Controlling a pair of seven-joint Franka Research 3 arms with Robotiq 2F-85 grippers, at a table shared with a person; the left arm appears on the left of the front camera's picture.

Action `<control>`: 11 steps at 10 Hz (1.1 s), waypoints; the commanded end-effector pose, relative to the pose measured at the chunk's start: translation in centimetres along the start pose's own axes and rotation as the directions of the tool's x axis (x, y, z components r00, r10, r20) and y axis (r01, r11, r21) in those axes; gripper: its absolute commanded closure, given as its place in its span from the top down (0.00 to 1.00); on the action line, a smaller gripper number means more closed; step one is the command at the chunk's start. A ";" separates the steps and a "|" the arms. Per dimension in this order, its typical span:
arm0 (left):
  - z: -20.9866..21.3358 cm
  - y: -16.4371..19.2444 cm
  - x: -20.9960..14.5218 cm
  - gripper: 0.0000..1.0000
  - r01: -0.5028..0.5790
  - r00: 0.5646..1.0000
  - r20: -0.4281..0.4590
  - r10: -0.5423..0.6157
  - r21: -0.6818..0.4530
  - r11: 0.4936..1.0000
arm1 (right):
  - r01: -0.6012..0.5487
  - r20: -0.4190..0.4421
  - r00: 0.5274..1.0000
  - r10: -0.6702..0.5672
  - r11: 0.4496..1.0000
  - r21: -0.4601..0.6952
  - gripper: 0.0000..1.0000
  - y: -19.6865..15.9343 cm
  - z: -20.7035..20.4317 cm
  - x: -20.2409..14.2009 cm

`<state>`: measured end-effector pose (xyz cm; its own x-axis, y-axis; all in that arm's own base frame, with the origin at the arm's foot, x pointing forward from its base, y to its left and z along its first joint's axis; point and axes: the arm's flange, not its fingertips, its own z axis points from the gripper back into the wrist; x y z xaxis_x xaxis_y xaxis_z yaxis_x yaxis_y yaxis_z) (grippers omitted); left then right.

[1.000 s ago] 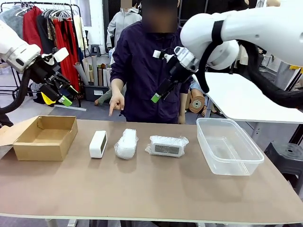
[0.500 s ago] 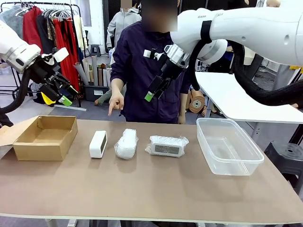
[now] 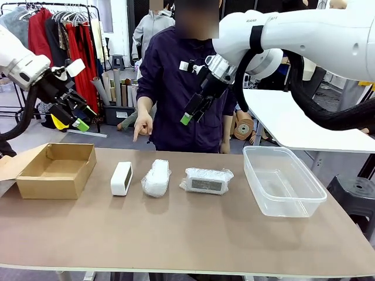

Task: Separate and place wrapped and unwrapped clocks.
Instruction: Pick up the Digital clock indicated by the person.

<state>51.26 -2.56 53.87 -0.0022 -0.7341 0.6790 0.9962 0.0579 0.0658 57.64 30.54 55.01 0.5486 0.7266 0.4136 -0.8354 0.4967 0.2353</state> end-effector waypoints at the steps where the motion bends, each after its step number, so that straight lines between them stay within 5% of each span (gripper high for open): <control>1: 0.2 -0.1 -0.1 1.00 0.011 1.000 0.005 -0.011 -0.004 1.000 | 0.018 -0.014 1.000 -0.018 1.000 0.026 1.00 1.0 -1.0 1.6; 5: 0.2 -0.1 -0.1 1.00 0.011 1.000 0.005 -0.011 -0.004 1.000 | 0.183 -0.090 0.978 -0.186 0.982 -0.042 1.00 6.1 -5.8 9.8; 8: 0.2 -0.1 -0.1 1.00 0.011 1.000 0.005 -0.011 -0.004 1.000 | 0.338 -0.194 0.908 -0.370 0.924 -0.180 1.00 8.6 -11.1 15.6; 9: 0.2 -0.1 -0.1 1.00 0.011 1.000 0.005 -0.011 -0.004 1.000 | 0.361 -0.177 0.893 -0.414 0.894 -0.266 1.00 9.3 -12.8 16.8; 11: 0.2 -0.1 -0.1 1.00 0.011 1.000 0.005 -0.011 -0.004 1.000 | 0.389 -0.149 0.888 -0.436 0.883 -0.263 1.00 10.4 -16.3 18.2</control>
<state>51.25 -2.56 53.88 -0.0023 -0.7342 0.6789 0.9962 0.0578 0.0659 55.83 53.03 48.94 0.8398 0.5242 0.1414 -0.5411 0.8297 0.1373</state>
